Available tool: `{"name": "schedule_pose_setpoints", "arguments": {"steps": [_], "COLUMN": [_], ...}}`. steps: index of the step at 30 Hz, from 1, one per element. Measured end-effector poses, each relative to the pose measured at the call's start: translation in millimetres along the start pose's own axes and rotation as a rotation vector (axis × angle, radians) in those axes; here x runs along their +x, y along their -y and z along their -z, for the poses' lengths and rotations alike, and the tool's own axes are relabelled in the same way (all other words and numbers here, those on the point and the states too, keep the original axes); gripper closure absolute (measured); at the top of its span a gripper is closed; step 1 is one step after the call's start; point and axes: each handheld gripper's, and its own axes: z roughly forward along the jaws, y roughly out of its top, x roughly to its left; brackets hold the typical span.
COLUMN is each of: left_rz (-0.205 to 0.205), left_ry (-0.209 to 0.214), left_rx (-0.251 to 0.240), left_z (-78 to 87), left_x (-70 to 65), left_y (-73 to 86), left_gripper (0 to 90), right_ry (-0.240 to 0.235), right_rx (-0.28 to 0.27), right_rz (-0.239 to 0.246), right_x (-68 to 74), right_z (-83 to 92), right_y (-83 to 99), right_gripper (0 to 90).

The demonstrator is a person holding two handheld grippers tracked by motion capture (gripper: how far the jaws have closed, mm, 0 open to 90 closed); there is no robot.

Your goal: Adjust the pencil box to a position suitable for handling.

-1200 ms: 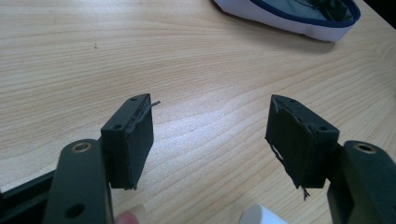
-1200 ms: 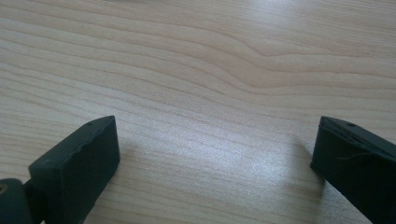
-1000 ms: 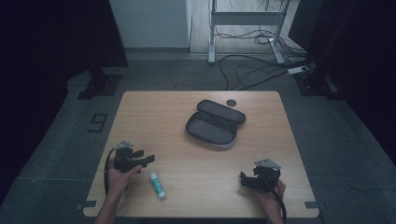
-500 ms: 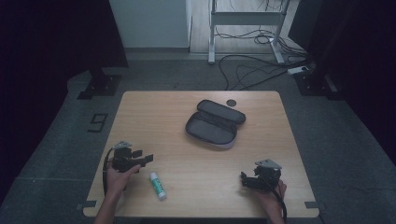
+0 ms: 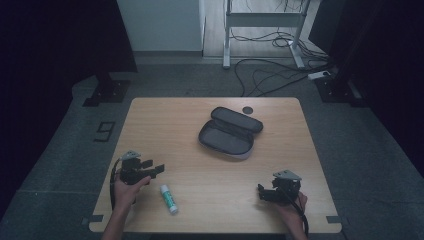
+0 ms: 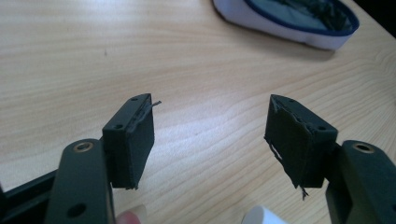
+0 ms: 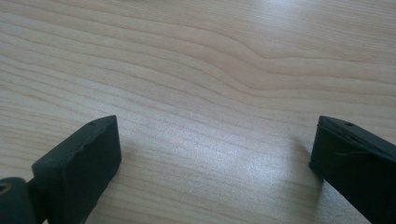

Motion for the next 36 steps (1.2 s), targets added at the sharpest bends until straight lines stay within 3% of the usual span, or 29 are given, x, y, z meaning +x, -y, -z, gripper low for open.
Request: {"name": "schedule_pose_setpoints", "arguments": {"steps": [7,13,18,26,36], "left_rz": [-0.001,0.045,0.045,0.048,0.025], "left_ry": [-0.003,-0.008,-0.018,-0.001,0.001], "left_rx": [0.0,-0.02,-0.022,-0.028,-0.015], "left_z": [-1.5,-0.8,-3.8,-8.6,-14.3], "left_x": [-1.6,-0.7,-4.4,-10.1,-16.8], "left_y": [-0.9,-3.1,-8.3,-14.5,-21.0], "left_gripper": [33.3,33.5,34.5,34.2,34.3], "right_ry": [0.005,0.001,0.001,-0.003,-0.015], "right_rx": [-0.001,-0.009,-0.013,-0.019,-0.02], "right_rz": [-0.007,-0.002,-0.006,0.003,0.015], "right_x": [0.2,-0.8,-0.5,-0.4,-0.9], "right_z": [-0.7,-1.1,-0.2,1.0,-0.2], "right_y": [-1.1,-1.4,-0.9,0.0,-1.2], "right_gripper": [2.7,4.6,6.7,8.9,9.4]}}
